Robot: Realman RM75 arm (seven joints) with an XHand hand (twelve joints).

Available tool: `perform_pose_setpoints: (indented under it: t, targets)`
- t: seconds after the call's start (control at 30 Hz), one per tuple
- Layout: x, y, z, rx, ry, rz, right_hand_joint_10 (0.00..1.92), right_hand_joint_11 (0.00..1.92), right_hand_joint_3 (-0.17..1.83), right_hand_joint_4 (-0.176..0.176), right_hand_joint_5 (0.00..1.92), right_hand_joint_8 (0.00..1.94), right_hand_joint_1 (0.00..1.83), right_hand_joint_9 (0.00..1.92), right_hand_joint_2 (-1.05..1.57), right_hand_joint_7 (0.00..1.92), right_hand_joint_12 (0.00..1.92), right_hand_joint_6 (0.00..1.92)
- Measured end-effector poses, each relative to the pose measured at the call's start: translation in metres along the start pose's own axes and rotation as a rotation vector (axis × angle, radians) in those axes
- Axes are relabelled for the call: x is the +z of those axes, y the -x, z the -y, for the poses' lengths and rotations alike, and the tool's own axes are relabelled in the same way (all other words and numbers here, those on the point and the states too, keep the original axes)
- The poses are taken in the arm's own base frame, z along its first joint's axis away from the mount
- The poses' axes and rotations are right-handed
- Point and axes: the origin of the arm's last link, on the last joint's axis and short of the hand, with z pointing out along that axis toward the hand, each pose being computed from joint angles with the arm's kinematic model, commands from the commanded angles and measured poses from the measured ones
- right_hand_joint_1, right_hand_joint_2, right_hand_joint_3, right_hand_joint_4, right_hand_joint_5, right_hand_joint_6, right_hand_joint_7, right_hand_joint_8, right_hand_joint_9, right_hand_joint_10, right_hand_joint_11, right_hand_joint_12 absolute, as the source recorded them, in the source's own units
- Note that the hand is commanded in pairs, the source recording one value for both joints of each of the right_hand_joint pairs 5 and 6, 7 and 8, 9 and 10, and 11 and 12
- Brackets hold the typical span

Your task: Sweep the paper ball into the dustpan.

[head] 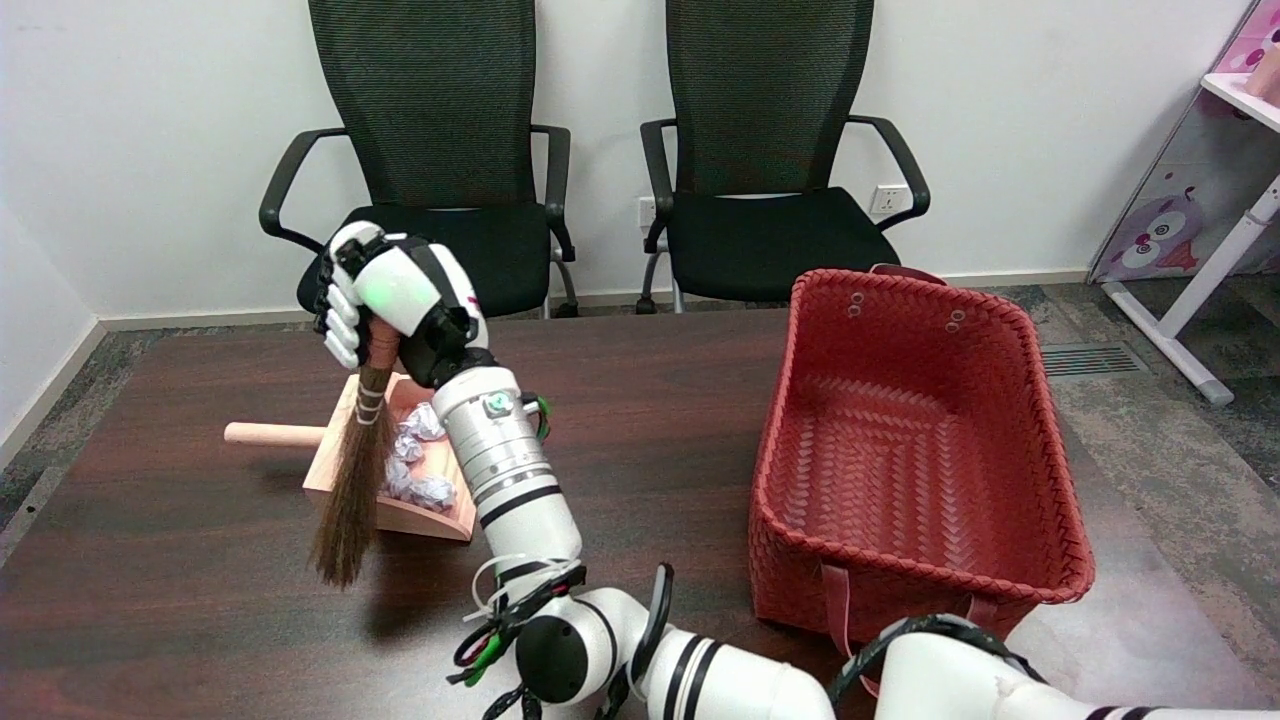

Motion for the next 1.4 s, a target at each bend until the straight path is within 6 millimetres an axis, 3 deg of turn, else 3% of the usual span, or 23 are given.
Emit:
perform_pose_setpoints:
  t: [0.13,0.3,0.47,0.77,1.4]
  targets:
    - [0.001,-0.004,0.006,0.012,-0.026,0.004,1.92,1.92,1.56,-0.014,1.92,1.92,0.74,1.92,0.97,1.92,1.92,1.92]
    - [0.003,-0.008,0.016,-0.022,-0.059,0.012,1.92,1.92,1.83,-0.012,1.92,1.92,0.76,1.92,1.07,1.92,1.92,1.92]
    - [0.005,-0.015,0.032,-0.109,-0.094,0.023,1.92,1.92,1.83,-0.010,1.92,1.92,0.75,1.92,1.08,1.92,1.92,1.92]
    - [0.006,-0.038,0.066,-0.271,-0.122,0.064,1.92,1.92,1.83,0.003,1.92,1.92,0.75,1.92,1.38,1.92,1.92,1.92]
    - [-0.019,-0.098,0.122,-0.415,-0.105,0.103,1.92,1.92,1.83,0.019,1.92,1.92,0.77,1.92,1.57,1.92,1.92,1.92]
